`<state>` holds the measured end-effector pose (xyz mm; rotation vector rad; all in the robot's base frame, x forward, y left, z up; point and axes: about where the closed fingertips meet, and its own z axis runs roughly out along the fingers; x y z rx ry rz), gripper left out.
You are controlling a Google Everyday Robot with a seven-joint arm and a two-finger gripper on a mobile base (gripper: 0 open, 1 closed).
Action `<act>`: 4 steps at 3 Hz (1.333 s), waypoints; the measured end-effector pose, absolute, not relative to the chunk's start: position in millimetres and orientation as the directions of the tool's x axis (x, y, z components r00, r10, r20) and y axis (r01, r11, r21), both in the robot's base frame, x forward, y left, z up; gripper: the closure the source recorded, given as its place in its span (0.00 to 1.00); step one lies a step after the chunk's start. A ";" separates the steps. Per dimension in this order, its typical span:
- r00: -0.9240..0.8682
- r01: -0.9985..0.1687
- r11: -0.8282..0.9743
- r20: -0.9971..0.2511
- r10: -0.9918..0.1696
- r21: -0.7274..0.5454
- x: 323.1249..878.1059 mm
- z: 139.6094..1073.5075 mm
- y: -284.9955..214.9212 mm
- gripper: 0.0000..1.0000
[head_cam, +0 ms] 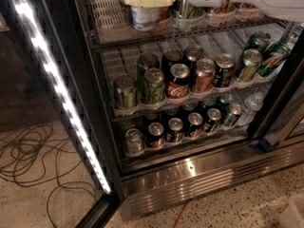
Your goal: Pick blue plastic bottle from top shelf of fridge
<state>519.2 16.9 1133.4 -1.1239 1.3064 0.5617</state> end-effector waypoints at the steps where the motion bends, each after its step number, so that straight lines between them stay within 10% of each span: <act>1: 0.207 -0.874 0.391 -0.950 -0.234 -0.287 507.5 1137.6 19.2 1.00; 4: 0.182 -0.890 0.377 -0.958 -0.222 -0.256 494.4 1126.7 22.8 1.00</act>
Offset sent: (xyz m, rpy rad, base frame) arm -0.0918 -0.0060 -0.0183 0.1442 0.3224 0.1092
